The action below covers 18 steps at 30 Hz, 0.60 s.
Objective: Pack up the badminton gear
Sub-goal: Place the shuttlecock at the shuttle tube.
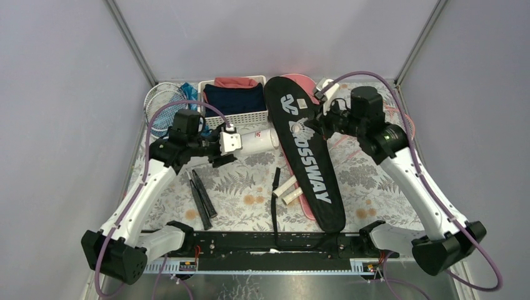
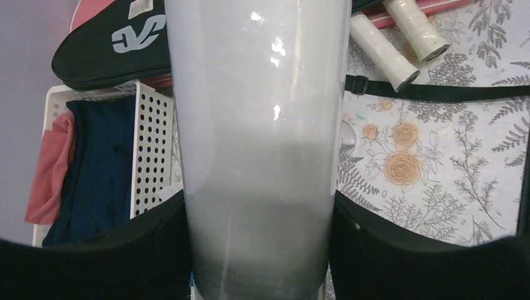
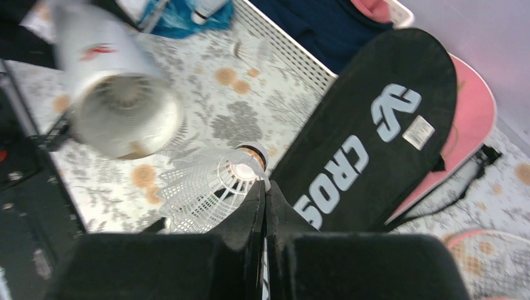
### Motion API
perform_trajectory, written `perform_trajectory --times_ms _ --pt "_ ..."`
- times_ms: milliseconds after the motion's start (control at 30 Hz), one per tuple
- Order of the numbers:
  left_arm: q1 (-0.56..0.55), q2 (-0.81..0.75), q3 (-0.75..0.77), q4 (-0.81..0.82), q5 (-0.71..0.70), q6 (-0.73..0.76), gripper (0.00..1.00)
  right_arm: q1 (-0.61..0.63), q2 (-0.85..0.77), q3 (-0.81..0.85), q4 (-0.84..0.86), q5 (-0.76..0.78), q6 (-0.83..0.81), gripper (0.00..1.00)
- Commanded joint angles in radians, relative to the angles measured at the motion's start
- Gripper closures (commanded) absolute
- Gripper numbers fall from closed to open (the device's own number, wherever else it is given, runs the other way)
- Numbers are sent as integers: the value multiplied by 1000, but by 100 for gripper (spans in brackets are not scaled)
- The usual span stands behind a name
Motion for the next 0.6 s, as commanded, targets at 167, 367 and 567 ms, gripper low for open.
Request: perform_trajectory --times_ms 167,367,567 --pt "14 57 -36 199 95 -29 46 -17 -36 10 26 -367 135 100" --pt "14 54 -66 226 194 -56 46 -16 11 11 78 -452 200 100" --pt "13 50 -92 226 257 -54 46 -15 60 10 132 -492 252 100"
